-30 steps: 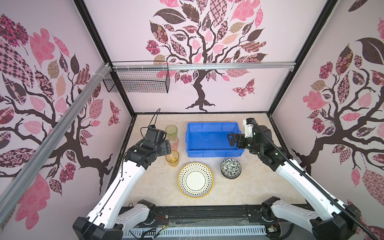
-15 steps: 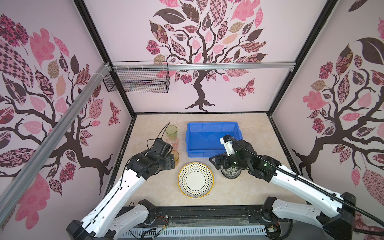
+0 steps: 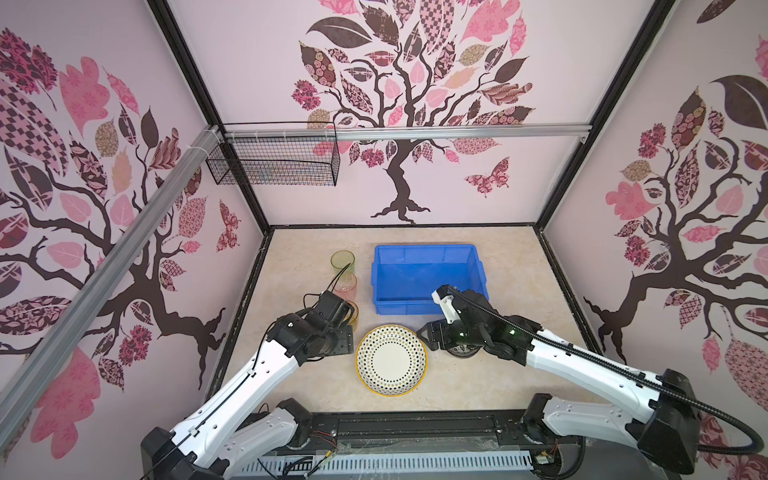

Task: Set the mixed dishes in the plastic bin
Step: 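Lower the left gripper to the dotted plate rim while the right gripper approaches it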

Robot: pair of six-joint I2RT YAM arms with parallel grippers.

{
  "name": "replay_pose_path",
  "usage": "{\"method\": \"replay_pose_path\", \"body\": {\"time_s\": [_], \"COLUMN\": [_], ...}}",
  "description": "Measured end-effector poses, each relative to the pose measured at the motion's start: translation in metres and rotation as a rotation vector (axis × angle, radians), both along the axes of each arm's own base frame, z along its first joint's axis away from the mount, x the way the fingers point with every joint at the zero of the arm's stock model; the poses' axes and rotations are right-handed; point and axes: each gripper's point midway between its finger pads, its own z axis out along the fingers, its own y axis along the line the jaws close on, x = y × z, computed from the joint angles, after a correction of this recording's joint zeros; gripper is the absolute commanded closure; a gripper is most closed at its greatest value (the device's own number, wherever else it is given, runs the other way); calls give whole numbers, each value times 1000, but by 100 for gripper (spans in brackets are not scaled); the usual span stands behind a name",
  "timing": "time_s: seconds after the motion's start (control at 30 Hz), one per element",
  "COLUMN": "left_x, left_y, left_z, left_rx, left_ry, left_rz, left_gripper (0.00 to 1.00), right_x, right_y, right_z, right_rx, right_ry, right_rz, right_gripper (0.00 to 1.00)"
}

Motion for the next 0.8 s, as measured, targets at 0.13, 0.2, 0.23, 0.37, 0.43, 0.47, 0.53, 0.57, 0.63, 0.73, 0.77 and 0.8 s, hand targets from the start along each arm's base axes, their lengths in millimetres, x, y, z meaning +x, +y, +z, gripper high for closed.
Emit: {"method": "replay_pose_path", "body": {"time_s": [0.13, 0.2, 0.23, 0.37, 0.43, 0.47, 0.53, 0.57, 0.63, 0.73, 0.77, 0.8], "left_x": [-2, -3, -3, -4, -5, -5, -6, -6, -8, -9, -10, -11], "left_y": [-2, -3, -4, -7, -9, -10, -12, -12, -13, -16, -18, -19], "left_z": [-5, -8, -10, -14, -16, -16, -18, -20, -23, -26, -29, -32], "left_rx": [-14, -24, -31, -65, -79, -84, -91, -93, -101, -117, -124, -133], "left_ry": [16, 18, 17, 18, 24, 28, 34, 37, 49, 60, 66, 72], "left_rz": [5, 16, 19, 32, 33, 33, 34, 34, 37, 38, 40, 44], "left_gripper": [27, 28, 28, 29, 30, 30, 30, 30, 30, 30, 30, 31], "right_x": [-7, -8, -8, -6, -5, -4, -3, -3, -3, -2, -1, -1], "right_y": [9, 12, 12, 11, 10, 9, 9, 9, 9, 9, 10, 10], "right_z": [-13, -22, -27, -44, -50, -53, -58, -61, -69, -78, -81, -83], "right_rx": [-28, -47, -58, -110, -132, -141, -156, -164, -182, -209, -216, -223], "right_ry": [27, 43, 51, 74, 79, 80, 84, 89, 104, 123, 126, 128], "right_rz": [34, 41, 43, 34, 25, 22, 20, 20, 19, 17, 17, 16], "right_gripper": [30, 33, 35, 39, 41, 43, 48, 49, 51, 53, 53, 54]}}
